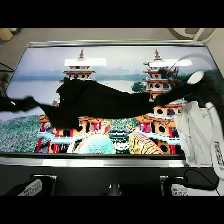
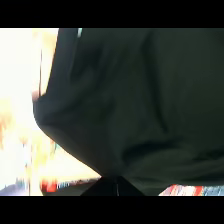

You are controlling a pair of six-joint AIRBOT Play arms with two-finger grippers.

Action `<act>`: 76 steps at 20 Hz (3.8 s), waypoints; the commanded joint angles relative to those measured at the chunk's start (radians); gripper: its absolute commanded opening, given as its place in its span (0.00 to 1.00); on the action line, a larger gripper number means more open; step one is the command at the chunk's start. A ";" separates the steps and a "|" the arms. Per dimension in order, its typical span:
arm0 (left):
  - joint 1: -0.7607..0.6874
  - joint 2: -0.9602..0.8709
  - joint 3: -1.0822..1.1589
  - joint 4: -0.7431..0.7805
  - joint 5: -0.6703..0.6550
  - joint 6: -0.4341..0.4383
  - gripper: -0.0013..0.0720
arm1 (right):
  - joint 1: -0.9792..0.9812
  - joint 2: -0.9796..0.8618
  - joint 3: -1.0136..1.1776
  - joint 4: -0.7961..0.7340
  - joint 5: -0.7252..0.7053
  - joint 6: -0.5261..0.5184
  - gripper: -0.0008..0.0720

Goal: Fold the shirts.

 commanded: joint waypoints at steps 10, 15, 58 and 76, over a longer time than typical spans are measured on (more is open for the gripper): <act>0.001 0.426 0.917 0.183 0.269 -0.194 0.04 | 0.001 0.754 0.539 -0.480 -0.195 0.048 0.03; 0.001 0.401 0.917 0.191 0.124 -0.204 0.04 | 0.001 0.729 0.539 -0.480 -0.061 0.063 0.03; -0.247 -0.503 0.054 0.209 -0.017 -0.101 0.04 | 0.002 -0.372 0.214 -0.321 0.031 0.129 0.04; -0.130 0.041 -0.658 0.064 -0.062 -0.029 0.77 | -0.187 0.029 -0.406 -0.156 0.196 0.019 0.78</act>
